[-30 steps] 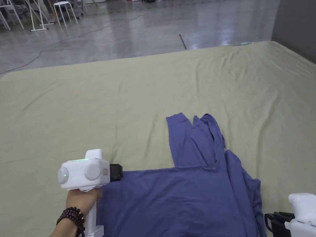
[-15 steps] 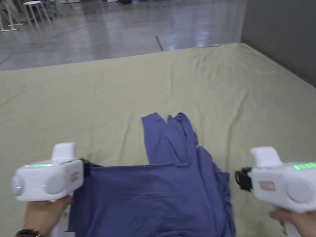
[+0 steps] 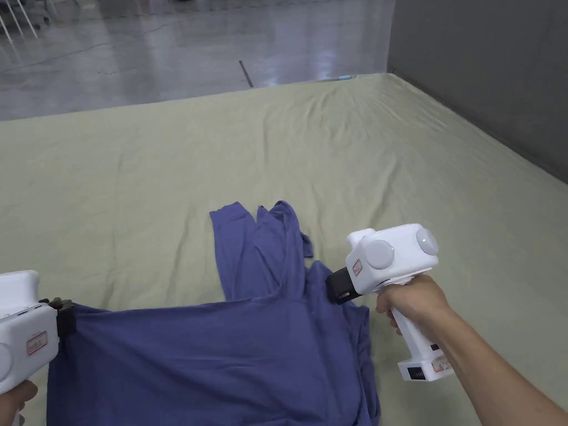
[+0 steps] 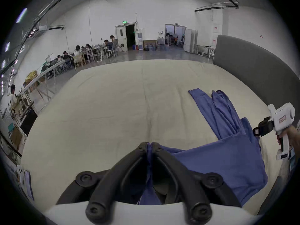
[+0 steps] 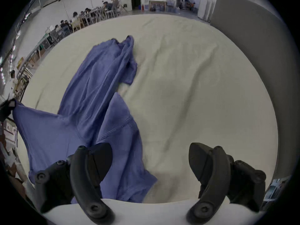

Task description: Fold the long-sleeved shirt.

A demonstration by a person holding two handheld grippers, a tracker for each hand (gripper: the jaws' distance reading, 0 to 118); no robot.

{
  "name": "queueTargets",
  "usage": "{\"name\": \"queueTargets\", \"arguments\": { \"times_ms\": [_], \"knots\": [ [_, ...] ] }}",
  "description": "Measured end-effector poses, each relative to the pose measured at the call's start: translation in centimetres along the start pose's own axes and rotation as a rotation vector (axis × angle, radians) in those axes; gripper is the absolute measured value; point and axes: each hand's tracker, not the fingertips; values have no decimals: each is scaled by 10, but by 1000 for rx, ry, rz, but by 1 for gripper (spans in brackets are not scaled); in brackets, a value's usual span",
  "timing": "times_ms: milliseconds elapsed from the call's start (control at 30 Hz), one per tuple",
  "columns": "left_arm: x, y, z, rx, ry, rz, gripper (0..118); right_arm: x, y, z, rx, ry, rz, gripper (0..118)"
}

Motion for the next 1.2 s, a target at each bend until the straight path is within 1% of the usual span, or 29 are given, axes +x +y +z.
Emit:
{"name": "queueTargets", "arguments": {
  "times_ms": [33, 100, 133, 167, 200, 233, 267, 300, 333, 367, 400, 433, 467, 500, 533, 567, 633, 667, 700, 733, 767, 833, 867, 900, 967, 1067, 1100, 1200],
  "knots": [
    [0, 1, 1, -2, -4, 6, 1, -4, 2, -4, -21, 2, 15, 104],
    [1, 0, 1, -5, -12, 15, 1, -13, 3, -11, -54, 18, 50, 95],
    [1, 0, 2, -3, -13, 17, 1, -18, 2, -16, -86, 8, 77, 88],
    [-1, 1, 3, -2, -17, 18, 1, -22, 1, -22, -130, -19, 107, 85],
    [0, 1, 4, -1, -19, 16, 1, -26, -3, -28, -133, -41, 138, 85],
    [0, 1, 5, 2, -21, 15, 1, -29, -6, -26, -88, -47, 137, 84],
    [1, 1, 5, 4, -25, 17, 1, -30, -6, -24, -98, -47, 127, 83],
    [0, 1, 7, 5, -30, 19, 1, -28, -3, -21, -98, -45, 117, 77],
    [1, 1, 8, 9, -32, 23, 1, -27, -3, -16, -106, -30, 103, 64],
    [1, 1, 8, 11, -34, 24, 1, -29, -5, -13, -102, -33, 110, 49],
    [2, 1, 9, 12, -35, 24, 1, -32, -7, -8, -86, -57, 158, 20],
    [2, 1, 11, 13, -36, 25, 1, -33, -9, -2, -62, -84, 179, 4],
    [3, 1, 12, 14, -36, 26, 1, -33, -12, 5, -26, -127, 183, 4],
    [4, 1, 14, 14, -39, 26, 1, -28, -17, 17, -10, -58, 141, 4],
    [3, 2, 17, 18, -41, 27, 1, -19, -18, 28, 26, -32, 70, 4],
    [2, 3, 20, 25, -41, 27, 1, -10, -18, 40, 53, 8, 22, 4],
    [0, 11, 30, 44, -44, 23, 1, 9, -12, 63, 113, 58, -48, 4],
    [-1, 14, 36, 63, -42, 21, 1, 13, -11, 70, 107, 74, -48, 4],
    [-3, 20, 43, 78, -40, 18, 1, 16, -11, 83, 141, 34, -31, 4],
    [-6, 25, 49, 90, -37, 19, 1, 19, -9, 98, 181, 15, -22, 4],
    [-8, 29, 54, 105, -36, 25, 1, 22, -7, 110, 192, 32, -32, 4],
    [-19, 37, 59, 135, -43, 49, 1, 35, -3, 135, 261, 91, -100, 4],
    [-21, 41, 64, 152, -40, 51, 1, 38, -1, 145, 279, 111, -99, 4],
    [-24, 47, 70, 176, -37, 48, 1, 40, 6, 158, 330, 106, -107, 4],
    [-28, 62, 80, 219, -27, 41, 1, 41, 19, 181, 370, 106, -64, 4],
    [-37, 94, 97, 284, -23, 58, 1, 32, 43, 220, 445, 74, -18, 4],
    [-29, 105, 110, 306, -21, 59, 1, 30, 54, 233, 474, 75, -6, 4],
    [-35, 150, 132, 399, -2, 51, 1, 22, 93, 274, 565, 94, 8, 4]
  ]
}}
